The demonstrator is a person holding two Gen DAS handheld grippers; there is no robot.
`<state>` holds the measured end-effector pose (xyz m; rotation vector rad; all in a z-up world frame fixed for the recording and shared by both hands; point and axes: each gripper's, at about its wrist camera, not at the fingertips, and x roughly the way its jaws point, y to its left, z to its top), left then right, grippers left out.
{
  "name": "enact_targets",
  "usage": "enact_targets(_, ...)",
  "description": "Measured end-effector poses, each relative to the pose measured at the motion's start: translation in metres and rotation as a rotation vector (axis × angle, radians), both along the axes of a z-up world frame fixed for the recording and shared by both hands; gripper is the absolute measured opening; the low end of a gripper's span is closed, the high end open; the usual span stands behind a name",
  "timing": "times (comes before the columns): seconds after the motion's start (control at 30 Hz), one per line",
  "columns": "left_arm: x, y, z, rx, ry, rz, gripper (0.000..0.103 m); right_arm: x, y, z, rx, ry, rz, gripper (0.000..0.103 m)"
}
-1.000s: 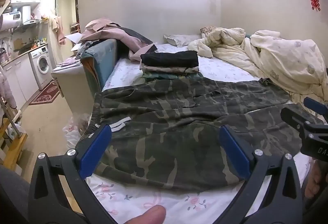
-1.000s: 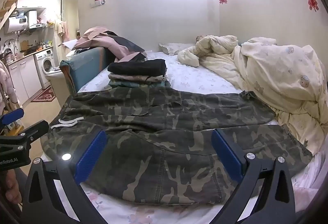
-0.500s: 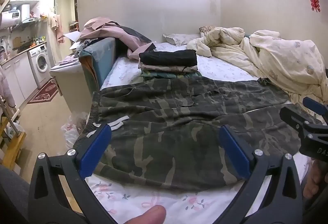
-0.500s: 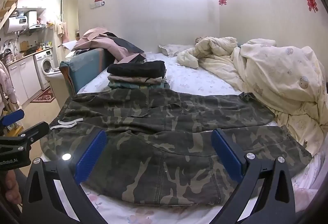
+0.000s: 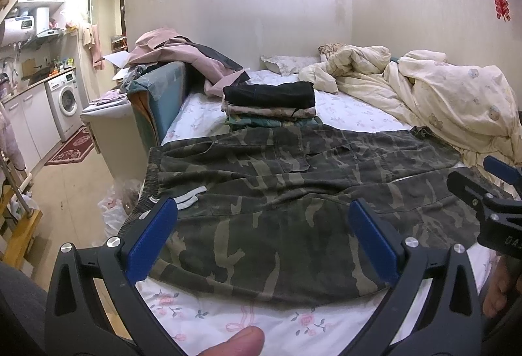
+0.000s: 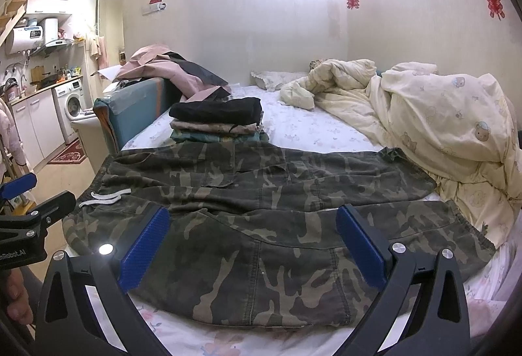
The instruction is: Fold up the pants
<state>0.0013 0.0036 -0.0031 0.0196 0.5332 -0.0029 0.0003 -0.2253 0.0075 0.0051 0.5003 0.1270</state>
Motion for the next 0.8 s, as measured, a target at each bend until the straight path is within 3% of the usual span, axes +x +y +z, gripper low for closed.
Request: enact_targets(0.8, -0.0024, 0.0031, 0.0021, 0.002, -0.003, 0.004, 0.103, -0.0003, 0.0033, -0.0022, 0.003, 0.010, 0.003, 0.103)
